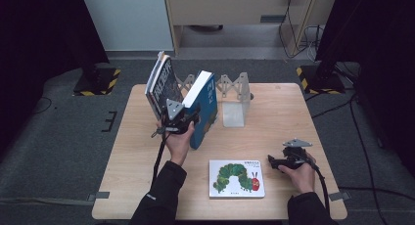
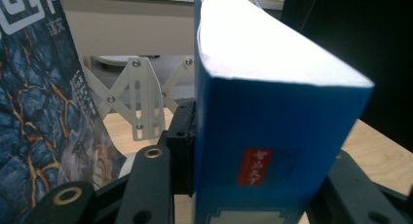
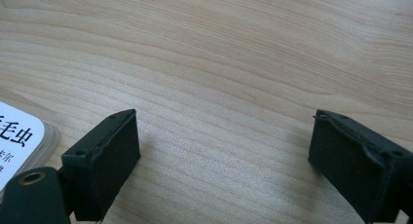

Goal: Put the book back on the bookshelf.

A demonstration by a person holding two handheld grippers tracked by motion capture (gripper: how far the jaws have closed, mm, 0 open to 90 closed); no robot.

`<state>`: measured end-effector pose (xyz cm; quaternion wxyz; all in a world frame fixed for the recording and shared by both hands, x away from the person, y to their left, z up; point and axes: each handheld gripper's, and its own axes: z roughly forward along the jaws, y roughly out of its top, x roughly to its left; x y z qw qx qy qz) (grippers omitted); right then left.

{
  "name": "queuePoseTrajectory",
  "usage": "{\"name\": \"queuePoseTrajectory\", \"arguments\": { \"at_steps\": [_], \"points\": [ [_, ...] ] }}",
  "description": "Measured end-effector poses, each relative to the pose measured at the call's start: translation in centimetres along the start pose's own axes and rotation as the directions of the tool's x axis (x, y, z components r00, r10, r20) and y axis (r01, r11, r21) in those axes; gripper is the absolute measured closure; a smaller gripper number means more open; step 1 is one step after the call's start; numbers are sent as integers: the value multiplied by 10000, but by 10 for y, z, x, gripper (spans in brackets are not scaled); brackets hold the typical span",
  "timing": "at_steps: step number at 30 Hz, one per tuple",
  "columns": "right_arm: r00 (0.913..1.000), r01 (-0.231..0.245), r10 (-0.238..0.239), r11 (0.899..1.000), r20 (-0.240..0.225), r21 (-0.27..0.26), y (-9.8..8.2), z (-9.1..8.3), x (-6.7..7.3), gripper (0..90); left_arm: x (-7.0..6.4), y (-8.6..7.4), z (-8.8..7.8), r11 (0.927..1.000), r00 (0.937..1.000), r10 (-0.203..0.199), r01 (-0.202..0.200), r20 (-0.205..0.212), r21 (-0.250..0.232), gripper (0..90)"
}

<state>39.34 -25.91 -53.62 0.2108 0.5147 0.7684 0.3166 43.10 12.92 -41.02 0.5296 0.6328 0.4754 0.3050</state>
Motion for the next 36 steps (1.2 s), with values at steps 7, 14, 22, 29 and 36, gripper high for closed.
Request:
{"name": "queuePoseTrajectory", "arguments": {
  "at_steps": [7,14,22,29,36],
  "points": [
    [10000,-39,39,10000,-11,5,0,0,0,113,-3,3,9,10000,9997,21,-23,-249,-56,587],
    [10000,-27,27,10000,-39,24,1,0,0,110,-9,5,14,9999,9997,159,-160,-167,-43,582],
    [10000,23,-23,10000,-11,-8,0,1,0,109,-3,2,2,9999,9998,106,-104,-166,88,598],
    [10000,43,-43,10000,-22,-9,0,1,0,109,-8,0,0,9999,9996,154,-155,-234,-13,598],
    [10000,20,-20,10000,-14,0,1,1,0,108,-11,0,2,10000,9997,-69,68,-213,-60,597]
  ]
}}
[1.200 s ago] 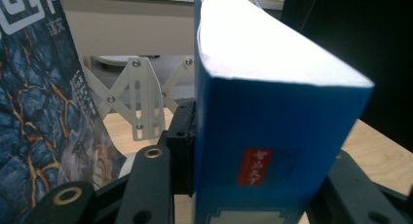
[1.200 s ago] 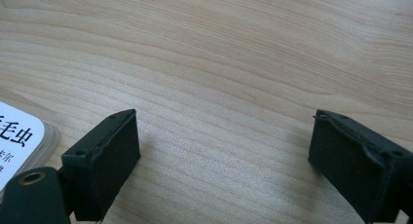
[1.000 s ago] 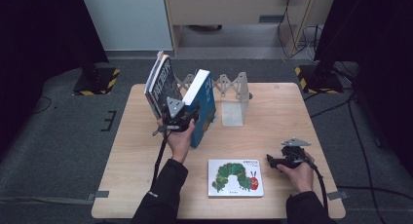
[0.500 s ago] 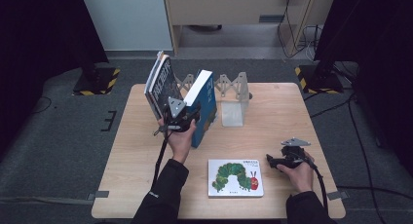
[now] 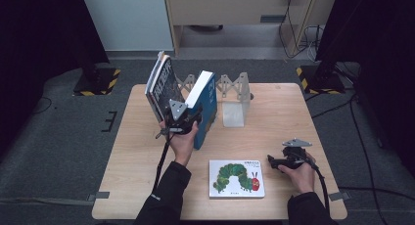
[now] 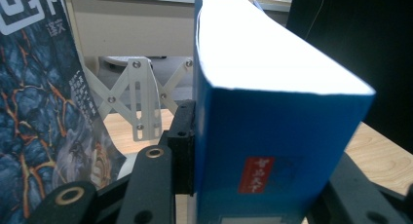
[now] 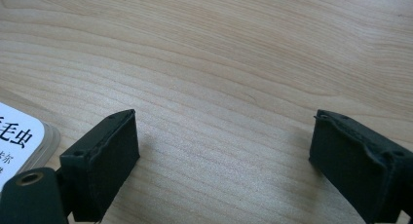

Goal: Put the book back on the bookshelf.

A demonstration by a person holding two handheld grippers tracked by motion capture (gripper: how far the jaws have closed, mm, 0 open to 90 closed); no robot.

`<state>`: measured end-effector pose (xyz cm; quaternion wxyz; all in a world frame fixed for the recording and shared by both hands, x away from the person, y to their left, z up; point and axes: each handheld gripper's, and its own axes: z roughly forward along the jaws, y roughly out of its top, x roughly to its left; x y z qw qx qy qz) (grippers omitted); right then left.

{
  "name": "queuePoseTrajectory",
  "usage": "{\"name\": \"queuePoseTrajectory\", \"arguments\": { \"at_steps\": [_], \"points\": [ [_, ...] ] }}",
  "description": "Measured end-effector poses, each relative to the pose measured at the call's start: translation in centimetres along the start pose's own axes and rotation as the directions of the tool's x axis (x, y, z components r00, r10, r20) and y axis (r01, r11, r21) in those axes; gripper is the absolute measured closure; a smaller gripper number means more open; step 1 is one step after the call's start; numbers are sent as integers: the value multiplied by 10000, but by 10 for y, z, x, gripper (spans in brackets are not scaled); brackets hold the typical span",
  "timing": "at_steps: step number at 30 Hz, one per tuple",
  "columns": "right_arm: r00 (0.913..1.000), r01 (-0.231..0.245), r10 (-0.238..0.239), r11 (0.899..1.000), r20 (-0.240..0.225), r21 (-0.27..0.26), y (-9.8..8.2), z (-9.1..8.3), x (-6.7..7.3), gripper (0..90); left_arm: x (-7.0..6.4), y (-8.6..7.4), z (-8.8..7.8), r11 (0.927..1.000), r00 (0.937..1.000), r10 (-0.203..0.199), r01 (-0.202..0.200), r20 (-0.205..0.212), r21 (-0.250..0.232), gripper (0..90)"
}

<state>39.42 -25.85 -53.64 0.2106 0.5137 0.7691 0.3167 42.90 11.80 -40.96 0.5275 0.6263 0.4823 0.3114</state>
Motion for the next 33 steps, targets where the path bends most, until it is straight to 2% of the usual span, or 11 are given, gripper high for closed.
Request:
{"name": "queuePoseTrajectory", "arguments": {
  "at_steps": [5,8,20,24,33],
  "points": [
    [10000,1,-1,10000,-11,6,0,0,0,108,-5,0,6,10000,10000,-10,10,59,-46,597],
    [10000,-22,22,10000,-20,11,0,0,0,108,-9,0,8,10000,9999,41,-41,-112,-67,597],
    [10000,19,-19,10000,-23,0,1,1,0,106,-12,2,14,10000,9998,-17,16,-203,-45,596],
    [10000,9,-9,10000,-25,-13,1,1,0,106,-14,3,19,10000,9997,48,-49,-223,-56,595],
    [10000,48,-48,10000,-40,-3,1,1,0,105,-15,1,16,9993,9991,359,-360,-218,-72,602]
  ]
}}
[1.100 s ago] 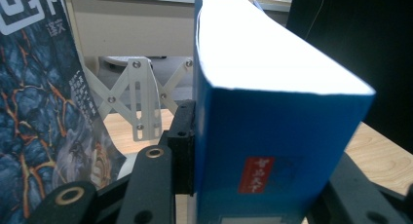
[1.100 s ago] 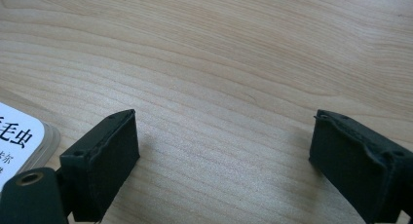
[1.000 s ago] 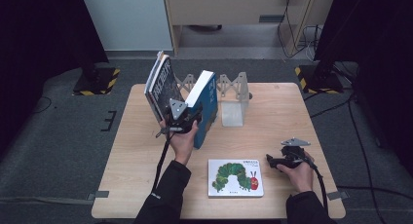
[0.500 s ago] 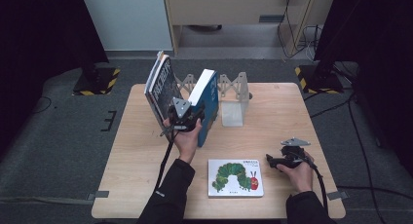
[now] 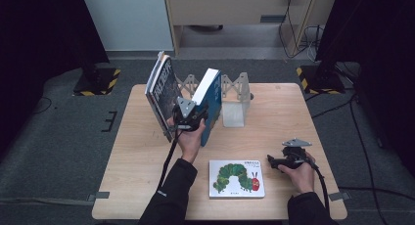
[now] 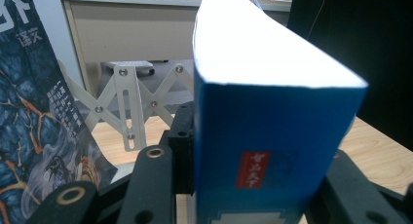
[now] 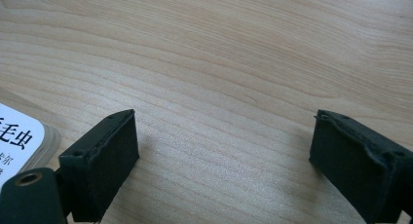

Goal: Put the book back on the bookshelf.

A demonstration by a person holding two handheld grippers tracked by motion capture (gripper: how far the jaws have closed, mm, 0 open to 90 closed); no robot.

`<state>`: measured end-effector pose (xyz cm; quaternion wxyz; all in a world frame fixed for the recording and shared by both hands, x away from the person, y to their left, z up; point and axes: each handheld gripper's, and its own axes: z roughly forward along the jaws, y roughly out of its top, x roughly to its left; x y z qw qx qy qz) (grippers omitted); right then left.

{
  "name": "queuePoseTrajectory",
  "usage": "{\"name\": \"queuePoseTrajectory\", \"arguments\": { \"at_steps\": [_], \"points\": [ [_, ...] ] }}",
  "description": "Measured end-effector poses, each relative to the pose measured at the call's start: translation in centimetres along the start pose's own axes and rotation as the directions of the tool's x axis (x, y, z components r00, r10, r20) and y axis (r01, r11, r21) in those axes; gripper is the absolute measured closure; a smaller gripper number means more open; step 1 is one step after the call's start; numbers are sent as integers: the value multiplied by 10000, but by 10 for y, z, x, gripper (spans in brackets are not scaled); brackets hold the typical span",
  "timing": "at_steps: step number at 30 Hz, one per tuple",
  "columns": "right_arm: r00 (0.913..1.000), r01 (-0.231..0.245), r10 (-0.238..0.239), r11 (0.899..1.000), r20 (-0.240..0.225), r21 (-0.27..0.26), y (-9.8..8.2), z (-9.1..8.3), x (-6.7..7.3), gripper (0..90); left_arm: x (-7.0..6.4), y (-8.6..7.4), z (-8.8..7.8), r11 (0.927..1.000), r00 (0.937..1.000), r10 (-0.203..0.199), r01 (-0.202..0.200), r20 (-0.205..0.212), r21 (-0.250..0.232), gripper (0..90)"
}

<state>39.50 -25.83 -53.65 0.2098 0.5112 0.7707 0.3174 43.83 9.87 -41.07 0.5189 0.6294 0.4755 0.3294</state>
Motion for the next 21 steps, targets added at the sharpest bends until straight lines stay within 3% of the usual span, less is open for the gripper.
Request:
{"name": "queuePoseTrajectory", "arguments": {
  "at_steps": [5,14,17,21],
  "points": [
    [10000,0,0,10000,-8,0,0,0,0,105,-4,-2,-4,9999,9999,154,-154,67,-62,603],
    [10000,-8,8,10000,7,-7,0,0,0,104,5,0,-1,9998,9987,-173,169,482,81,580],
    [10000,-20,20,10000,23,-7,0,0,0,104,5,-5,4,9996,9961,-180,161,864,224,493],
    [10000,-29,29,10000,14,-2,0,0,0,104,3,-13,16,9990,9945,-199,156,1032,427,488]
  ]
}}
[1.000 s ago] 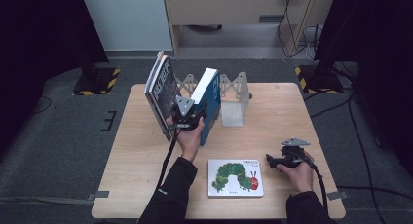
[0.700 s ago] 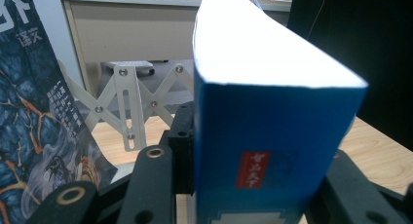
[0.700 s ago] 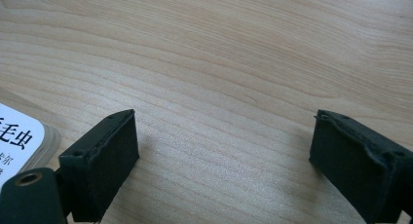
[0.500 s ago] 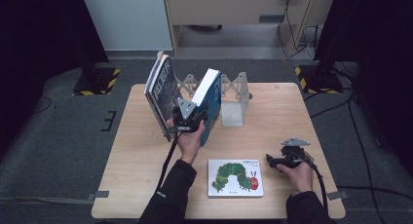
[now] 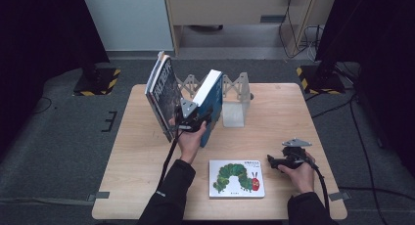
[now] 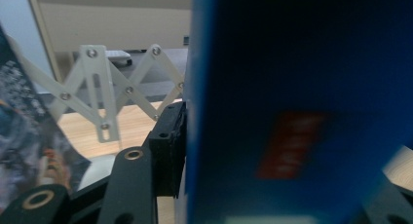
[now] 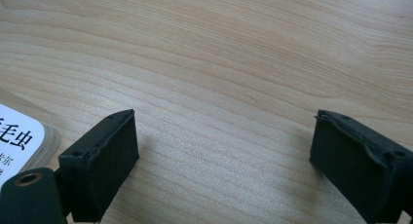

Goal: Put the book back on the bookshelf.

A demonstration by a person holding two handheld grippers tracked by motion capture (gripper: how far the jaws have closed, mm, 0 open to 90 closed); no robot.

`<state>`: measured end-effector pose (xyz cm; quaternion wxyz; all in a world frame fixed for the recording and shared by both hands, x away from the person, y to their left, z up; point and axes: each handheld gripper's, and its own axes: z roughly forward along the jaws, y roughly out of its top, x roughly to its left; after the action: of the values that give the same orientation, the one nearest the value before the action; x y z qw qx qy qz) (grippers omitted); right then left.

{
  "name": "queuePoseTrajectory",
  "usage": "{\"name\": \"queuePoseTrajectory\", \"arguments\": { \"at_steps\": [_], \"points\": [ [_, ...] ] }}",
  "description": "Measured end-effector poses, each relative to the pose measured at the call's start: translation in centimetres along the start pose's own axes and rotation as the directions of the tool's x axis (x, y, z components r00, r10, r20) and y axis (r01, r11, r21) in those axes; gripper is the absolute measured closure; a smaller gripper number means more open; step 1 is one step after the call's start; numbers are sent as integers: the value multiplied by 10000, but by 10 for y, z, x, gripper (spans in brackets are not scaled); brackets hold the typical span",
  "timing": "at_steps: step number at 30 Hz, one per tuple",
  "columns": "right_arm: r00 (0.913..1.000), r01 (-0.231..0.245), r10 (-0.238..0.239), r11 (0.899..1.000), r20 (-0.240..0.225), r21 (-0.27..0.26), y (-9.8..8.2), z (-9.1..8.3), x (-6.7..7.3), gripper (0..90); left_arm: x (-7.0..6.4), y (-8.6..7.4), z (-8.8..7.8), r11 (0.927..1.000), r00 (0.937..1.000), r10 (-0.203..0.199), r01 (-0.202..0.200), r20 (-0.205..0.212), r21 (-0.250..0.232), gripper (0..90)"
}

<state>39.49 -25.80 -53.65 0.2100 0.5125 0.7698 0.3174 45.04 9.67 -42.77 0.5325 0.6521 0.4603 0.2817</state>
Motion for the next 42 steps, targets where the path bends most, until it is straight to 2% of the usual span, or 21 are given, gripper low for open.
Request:
{"name": "queuePoseTrajectory", "arguments": {
  "at_steps": [2,3,5,7,14,18,21,27,32,42],
  "points": [
    [10000,14,-14,10000,-12,-7,0,0,0,103,0,0,6,9999,10000,57,-58,15,83,500],
    [10000,18,-18,10000,-19,-4,0,0,0,103,-1,0,8,9999,9999,153,-153,-54,-26,506],
    [10000,25,-25,10000,-24,2,0,0,0,103,-2,3,8,9991,9990,413,-412,-141,124,570],
    [10000,32,-32,10000,-26,12,0,0,0,103,-3,5,8,9979,9980,606,-601,-169,260,591],
    [10000,41,-40,10000,-49,14,0,0,-1,103,-1,3,1,9989,9982,456,-450,-400,163,604],
    [10000,44,-44,10000,-36,-11,0,0,0,102,-4,-1,-7,9989,9960,468,-467,-758,25,607],
    [10000,38,-38,10000,-20,-22,0,0,0,102,-5,-1,-7,9990,9952,445,-449,-876,-24,606],
    [10000,42,-43,10000,-11,-26,0,0,0,103,-9,0,-1,9991,9938,415,-425,-1036,-72,605],
    [10000,44,-44,10000,-20,-22,0,0,0,103,-13,1,5,9990,9891,424,-442,-1411,-93,605],
    [10000,39,-39,10000,-21,-18,0,0,0,102,-15,5,17,9990,9887,446,-455,-1430,-32,603]
  ]
}}
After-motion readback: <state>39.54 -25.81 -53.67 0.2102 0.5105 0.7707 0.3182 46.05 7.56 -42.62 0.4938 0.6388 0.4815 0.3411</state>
